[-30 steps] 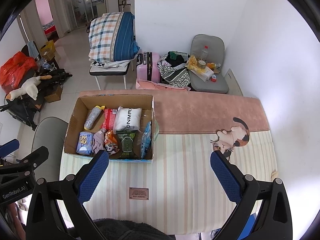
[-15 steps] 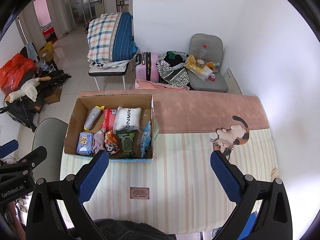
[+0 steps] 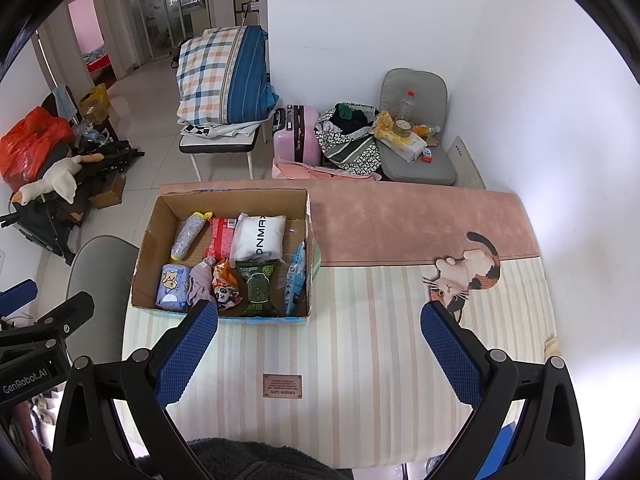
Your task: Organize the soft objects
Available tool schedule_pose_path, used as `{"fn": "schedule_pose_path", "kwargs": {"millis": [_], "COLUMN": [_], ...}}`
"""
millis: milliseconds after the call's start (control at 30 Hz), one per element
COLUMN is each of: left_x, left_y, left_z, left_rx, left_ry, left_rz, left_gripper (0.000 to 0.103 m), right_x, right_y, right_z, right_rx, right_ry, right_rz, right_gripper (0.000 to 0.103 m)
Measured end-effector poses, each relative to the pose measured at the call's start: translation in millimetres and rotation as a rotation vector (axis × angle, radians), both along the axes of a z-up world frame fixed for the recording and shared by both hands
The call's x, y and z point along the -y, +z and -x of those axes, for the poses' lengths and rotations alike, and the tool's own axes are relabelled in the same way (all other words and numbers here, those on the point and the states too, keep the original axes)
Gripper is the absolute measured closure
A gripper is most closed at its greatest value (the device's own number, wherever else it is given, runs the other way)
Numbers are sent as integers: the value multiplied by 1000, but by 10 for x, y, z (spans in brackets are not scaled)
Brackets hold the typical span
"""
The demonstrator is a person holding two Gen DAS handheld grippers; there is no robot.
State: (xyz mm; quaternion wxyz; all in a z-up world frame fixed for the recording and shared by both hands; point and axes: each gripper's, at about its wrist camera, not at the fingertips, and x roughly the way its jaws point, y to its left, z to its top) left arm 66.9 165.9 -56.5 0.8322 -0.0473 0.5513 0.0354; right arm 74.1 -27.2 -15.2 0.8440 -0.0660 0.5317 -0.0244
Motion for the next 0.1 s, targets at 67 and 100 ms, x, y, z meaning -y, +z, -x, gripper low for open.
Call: {"fn": "schedule_pose_path", "kwargs": {"millis": [67,100], "left_x": [-21,-24], "left_y": [4,5], "left_z": [4,5], "left_rx": [2,3], "left_ry": [-1,-1], "left_rz": [-2,-1], "left_gripper": [4,4], "right_x": [6,0], "right_y": [9,2], "right_z": [-11,0], "right_rx": [0,2], "right_ry": [2,2], "right_rz": [-1,1], "right_gripper": [0,0]}}
